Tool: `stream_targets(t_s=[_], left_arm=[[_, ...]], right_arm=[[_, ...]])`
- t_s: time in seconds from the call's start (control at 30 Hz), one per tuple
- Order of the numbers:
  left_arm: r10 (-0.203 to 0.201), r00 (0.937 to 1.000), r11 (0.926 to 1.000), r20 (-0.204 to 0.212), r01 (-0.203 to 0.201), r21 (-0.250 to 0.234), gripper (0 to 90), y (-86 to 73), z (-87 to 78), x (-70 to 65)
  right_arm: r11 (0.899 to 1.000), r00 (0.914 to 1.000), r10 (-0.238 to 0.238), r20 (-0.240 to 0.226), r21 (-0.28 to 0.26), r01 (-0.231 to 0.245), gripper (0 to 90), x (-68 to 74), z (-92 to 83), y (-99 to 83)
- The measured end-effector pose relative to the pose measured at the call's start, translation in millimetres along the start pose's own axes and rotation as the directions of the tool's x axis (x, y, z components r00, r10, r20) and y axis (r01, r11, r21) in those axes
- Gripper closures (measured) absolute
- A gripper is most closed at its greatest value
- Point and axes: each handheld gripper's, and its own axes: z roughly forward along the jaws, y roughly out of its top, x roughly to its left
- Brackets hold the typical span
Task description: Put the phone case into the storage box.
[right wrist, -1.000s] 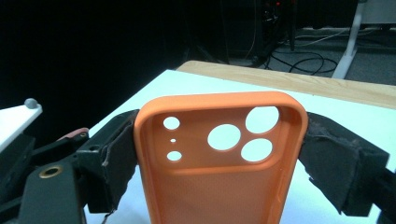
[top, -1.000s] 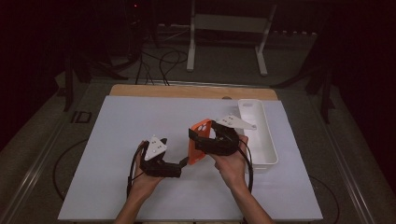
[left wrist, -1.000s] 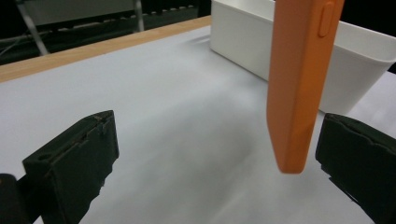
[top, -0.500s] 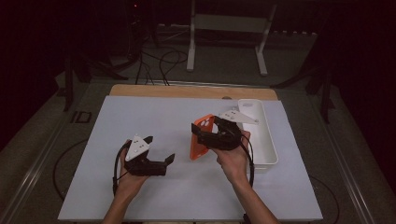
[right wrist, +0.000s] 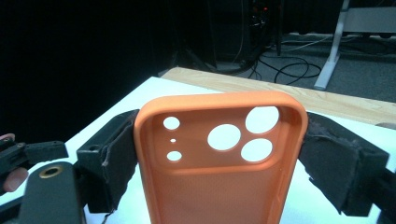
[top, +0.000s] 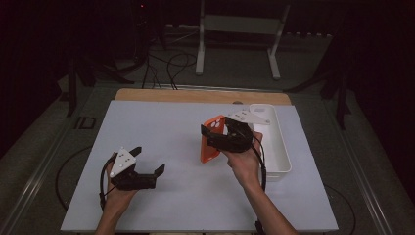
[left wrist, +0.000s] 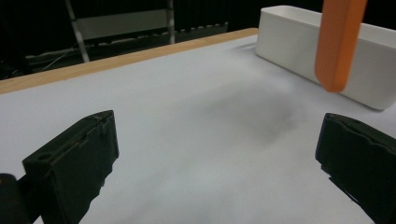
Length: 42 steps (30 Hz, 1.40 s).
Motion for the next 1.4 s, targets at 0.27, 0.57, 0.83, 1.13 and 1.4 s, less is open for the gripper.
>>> stream_targets(t_s=[0.27,0.57,0.83,1.13,1.4], left_arm=[[0.011,0.9994,0.9999,-0.033,-0.011,0.002,0.2,-11.4,-9.8,5.9],[-0.009,0.9974,0.9998,-0.071,0.008,-0.017,0.3,-27.2,-23.0,15.2],[-0.01,0.9955,0.9998,-0.094,0.008,-0.018,0.3,-37.0,-30.5,15.7],[-0.014,0.9933,0.9997,-0.115,0.011,-0.019,0.3,-38.7,-31.1,15.9],[0.005,0.9928,1.0,-0.12,-0.006,-0.005,0.3,-38.9,-27.8,12.6]], right_arm=[[1.0,0.9999,-0.006,0.008,-0.005,0.006,16.4,-1.1,1.5,4.5],[1.0,0.9996,-0.012,0.026,-0.012,0.013,16.4,-4.8,0.3,8.5],[1.0,0.9991,0.0,0.043,-0.02,0.001,16.5,-11.8,0.3,10.1],[1.0,0.9982,0.001,0.06,-0.027,0.0,16.4,-15.5,3.1,15.9],[0.999,0.9965,-0.02,0.082,-0.032,0.023,16.5,-14.2,9.9,24.7]])
